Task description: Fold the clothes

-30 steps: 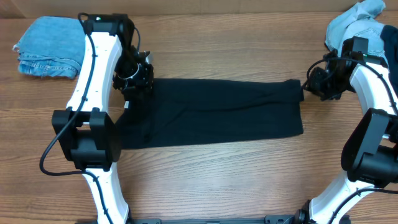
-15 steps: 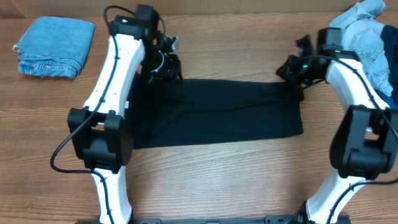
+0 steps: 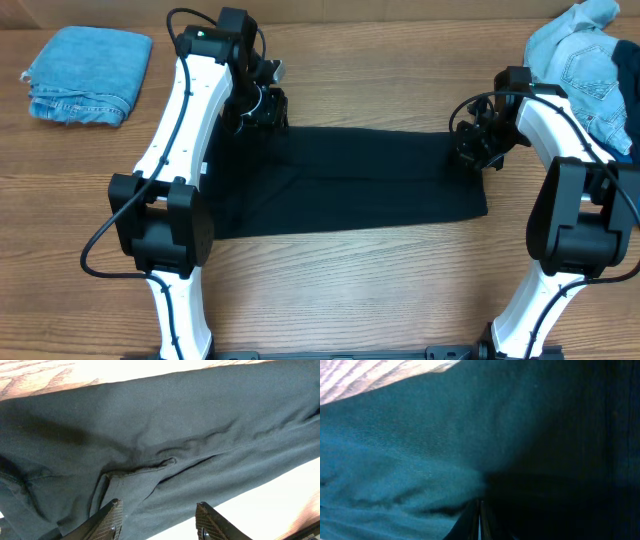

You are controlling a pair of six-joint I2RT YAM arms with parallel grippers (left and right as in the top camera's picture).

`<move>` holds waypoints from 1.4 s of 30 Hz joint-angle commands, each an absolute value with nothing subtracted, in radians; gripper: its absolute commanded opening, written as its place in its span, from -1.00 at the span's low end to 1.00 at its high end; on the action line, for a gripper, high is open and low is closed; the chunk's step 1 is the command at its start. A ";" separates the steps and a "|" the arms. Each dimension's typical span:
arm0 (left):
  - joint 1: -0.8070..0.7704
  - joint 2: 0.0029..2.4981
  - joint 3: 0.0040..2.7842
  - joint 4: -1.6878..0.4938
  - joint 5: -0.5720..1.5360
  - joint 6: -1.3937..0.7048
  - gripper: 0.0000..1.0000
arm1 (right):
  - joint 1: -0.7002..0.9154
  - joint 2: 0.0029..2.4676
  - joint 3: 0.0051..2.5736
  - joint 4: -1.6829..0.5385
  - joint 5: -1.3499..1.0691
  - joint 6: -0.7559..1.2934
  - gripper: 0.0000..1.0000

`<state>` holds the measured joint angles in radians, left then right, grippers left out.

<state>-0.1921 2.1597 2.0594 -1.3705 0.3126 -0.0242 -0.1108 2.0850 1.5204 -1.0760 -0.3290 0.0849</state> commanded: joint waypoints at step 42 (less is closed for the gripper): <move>-0.046 2.153 2.048 -1.315 0.138 -0.139 0.38 | 0.542 2.041 1.538 -0.634 -0.619 0.172 0.62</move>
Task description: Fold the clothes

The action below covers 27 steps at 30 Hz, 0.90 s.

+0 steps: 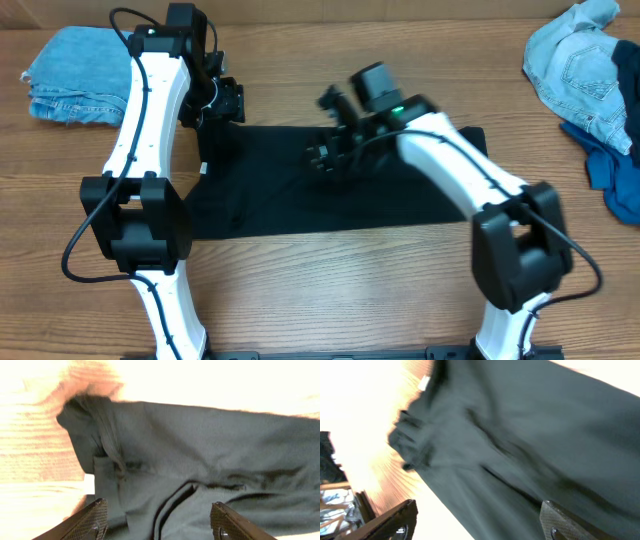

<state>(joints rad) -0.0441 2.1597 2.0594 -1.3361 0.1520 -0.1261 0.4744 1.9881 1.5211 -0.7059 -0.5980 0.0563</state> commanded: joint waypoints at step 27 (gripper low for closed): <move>-0.083 2.334 2.048 -1.465 0.249 0.112 0.19 | 0.205 1.975 1.538 -0.660 -0.592 0.205 0.53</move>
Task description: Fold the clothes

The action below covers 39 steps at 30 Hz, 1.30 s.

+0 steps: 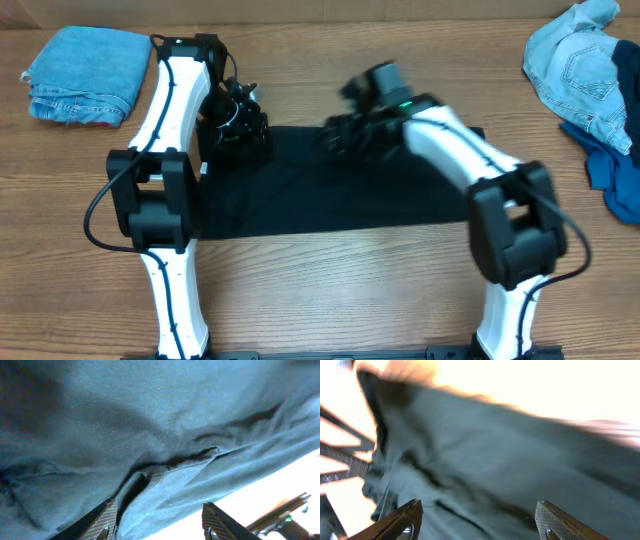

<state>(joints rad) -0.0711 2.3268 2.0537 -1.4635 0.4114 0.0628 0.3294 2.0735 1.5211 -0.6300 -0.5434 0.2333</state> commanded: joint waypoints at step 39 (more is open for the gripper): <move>-0.189 2.261 1.882 -1.453 0.474 0.301 -0.58 | -0.126 1.913 1.538 -0.797 -0.664 0.122 0.55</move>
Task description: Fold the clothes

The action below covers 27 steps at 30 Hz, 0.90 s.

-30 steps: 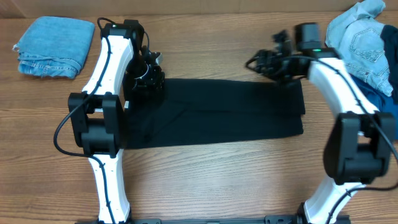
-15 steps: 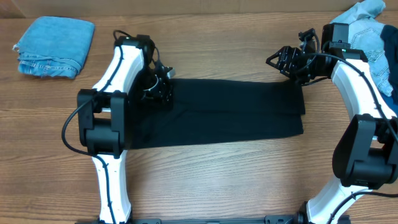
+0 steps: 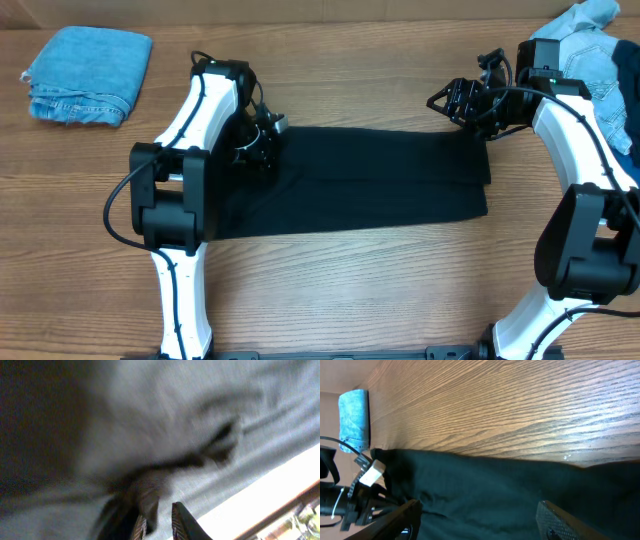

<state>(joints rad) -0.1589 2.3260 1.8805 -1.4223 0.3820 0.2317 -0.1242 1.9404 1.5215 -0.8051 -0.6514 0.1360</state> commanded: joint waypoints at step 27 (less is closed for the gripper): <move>-0.287 2.209 1.882 -1.563 0.543 0.286 -0.22 | -0.126 1.913 1.538 -0.807 -0.664 0.122 0.60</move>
